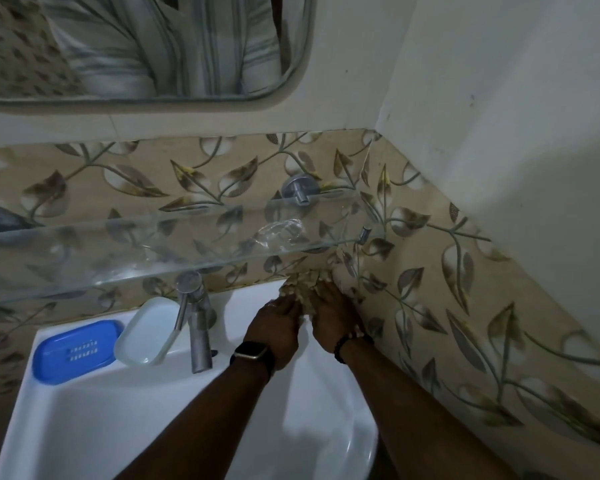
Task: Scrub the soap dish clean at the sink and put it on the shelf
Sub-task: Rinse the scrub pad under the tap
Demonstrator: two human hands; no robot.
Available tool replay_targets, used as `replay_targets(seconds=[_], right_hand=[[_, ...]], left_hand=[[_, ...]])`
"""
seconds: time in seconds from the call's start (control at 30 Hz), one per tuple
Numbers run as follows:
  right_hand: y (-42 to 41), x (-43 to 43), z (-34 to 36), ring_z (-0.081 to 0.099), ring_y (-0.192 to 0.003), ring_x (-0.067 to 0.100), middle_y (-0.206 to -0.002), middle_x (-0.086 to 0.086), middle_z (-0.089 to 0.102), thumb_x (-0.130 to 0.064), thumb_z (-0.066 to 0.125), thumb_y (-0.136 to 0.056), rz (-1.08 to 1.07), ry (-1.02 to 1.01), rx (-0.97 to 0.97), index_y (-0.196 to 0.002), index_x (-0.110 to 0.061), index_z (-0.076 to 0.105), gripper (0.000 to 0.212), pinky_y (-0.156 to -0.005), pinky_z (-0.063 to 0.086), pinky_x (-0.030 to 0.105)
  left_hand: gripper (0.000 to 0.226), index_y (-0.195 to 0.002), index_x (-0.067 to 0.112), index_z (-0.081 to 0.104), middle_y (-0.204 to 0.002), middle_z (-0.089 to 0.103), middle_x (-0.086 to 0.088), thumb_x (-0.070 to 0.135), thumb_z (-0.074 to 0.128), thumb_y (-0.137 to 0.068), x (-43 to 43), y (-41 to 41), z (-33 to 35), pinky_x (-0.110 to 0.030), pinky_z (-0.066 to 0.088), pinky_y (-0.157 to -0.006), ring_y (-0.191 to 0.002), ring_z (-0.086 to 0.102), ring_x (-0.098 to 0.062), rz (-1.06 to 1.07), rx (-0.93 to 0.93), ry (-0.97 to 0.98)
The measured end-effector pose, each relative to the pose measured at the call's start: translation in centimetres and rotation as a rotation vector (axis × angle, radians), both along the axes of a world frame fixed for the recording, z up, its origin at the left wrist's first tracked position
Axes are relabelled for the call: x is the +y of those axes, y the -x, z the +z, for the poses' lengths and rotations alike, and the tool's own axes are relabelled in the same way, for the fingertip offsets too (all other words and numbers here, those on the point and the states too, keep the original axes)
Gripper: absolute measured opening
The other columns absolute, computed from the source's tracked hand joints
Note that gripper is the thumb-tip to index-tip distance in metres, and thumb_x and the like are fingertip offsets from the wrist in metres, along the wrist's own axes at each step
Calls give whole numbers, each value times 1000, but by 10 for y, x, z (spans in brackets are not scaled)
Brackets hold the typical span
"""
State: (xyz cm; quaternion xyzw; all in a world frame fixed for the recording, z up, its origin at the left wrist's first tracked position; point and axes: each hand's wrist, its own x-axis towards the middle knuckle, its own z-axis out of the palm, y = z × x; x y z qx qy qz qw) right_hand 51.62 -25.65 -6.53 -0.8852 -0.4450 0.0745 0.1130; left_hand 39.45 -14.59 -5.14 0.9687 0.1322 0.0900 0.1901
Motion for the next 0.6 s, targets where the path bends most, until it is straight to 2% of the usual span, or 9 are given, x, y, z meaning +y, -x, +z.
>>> replay_targets(seconds=[0.2, 0.33, 0.4, 0.53, 0.6], right_hand=[[10, -4, 10, 13, -155, 26, -165, 11, 23, -12, 52, -97, -46, -75, 8, -154, -9, 33, 60, -127, 9, 34], [30, -9, 31, 28, -149, 36, -157, 20, 36, -10, 59, -94, -133, -207, -2, -149, -2, 39, 59, -123, 19, 39], [39, -10, 43, 33, -147, 37, -155, 22, 40, -17, 59, -96, -153, -260, -19, -148, -1, 42, 57, -122, 22, 41], [68, -9, 72, 45, -139, 39, -147, 24, 50, -35, 49, -101, -167, -353, -141, -143, 2, 48, 56, -117, 36, 48], [90, -6, 88, 44, -140, 38, -148, 23, 49, -41, 39, -99, -166, -366, -155, -145, 1, 45, 63, -118, 35, 48]], left_hand=[[45, -145, 12, 49, -155, 44, -10, 20, 42, -101, 1, 2, 15, -38, 22, -119, -142, 39, -32, -51, -1, -10], [37, -134, 8, 58, -145, 54, -11, 23, 40, -104, 0, 13, 35, -37, 31, -111, -133, 45, -33, -64, -73, -31], [36, -130, 7, 60, -141, 56, -12, 23, 39, -105, -1, 21, 44, -38, 33, -109, -129, 48, -34, -60, -100, -31], [40, -141, 11, 51, -151, 48, -10, 23, 39, -105, 1, 50, 61, -38, 33, -112, -135, 43, -31, -50, -140, -61], [45, -147, 10, 45, -156, 42, -11, 23, 40, -104, 4, 73, 71, -39, 32, -115, -139, 40, -32, -36, -160, -92]])
